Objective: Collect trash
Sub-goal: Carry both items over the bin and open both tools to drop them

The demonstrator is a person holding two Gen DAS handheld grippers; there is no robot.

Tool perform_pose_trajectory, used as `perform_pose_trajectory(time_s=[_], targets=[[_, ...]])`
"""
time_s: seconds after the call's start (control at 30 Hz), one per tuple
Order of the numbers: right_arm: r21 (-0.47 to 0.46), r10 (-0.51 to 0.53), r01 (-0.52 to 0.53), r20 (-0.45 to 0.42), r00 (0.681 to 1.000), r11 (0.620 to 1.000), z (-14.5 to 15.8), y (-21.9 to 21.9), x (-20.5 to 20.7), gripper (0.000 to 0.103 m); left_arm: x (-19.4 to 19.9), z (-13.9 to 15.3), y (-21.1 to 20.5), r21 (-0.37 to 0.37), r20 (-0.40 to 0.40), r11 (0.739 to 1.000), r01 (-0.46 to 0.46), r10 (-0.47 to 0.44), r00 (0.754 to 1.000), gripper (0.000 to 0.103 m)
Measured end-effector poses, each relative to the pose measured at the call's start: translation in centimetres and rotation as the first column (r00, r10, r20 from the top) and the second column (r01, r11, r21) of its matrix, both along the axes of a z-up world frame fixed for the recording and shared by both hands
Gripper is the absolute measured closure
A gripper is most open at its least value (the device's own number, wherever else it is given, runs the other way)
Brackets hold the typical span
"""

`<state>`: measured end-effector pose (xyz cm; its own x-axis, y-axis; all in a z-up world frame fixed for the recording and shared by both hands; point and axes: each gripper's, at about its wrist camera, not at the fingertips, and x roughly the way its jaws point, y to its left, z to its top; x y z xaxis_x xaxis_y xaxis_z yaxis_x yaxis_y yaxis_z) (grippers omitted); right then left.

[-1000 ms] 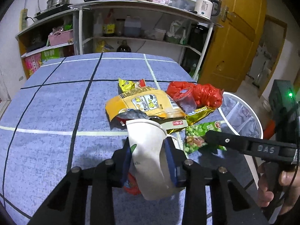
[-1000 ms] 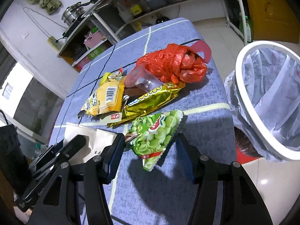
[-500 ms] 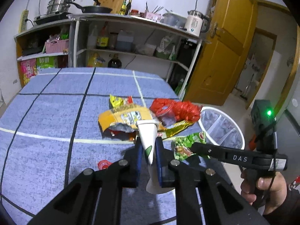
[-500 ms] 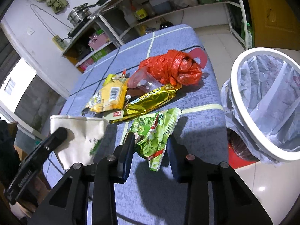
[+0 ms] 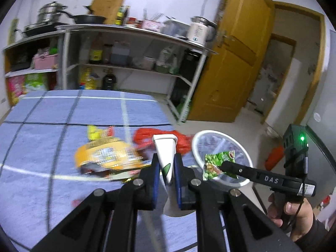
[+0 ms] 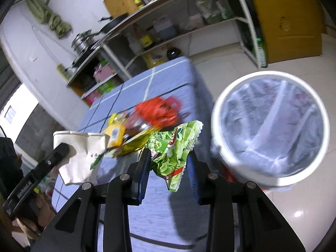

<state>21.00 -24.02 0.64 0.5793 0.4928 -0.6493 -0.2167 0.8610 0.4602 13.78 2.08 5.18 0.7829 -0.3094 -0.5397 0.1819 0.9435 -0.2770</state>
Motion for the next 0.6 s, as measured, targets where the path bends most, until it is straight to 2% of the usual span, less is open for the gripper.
perform_pose_trajectory(time_s=[0.27,0.6], targets=[[-0.051,-0.119,0.119,-0.003,0.993,0.992,0.2,-6.0,1.6,0.068,4.4,0.0,-7.4,0.02,-0.012,0.989,0.144,-0.144,0.99,0.09],[-0.136,-0.18,0.171,-0.057,0.982,0.976,-2.4,-9.3,4.2,0.066,9.7,-2.4,-14.4,0.023,-0.071,0.975,0.219,-0.217,0.974,0.088]])
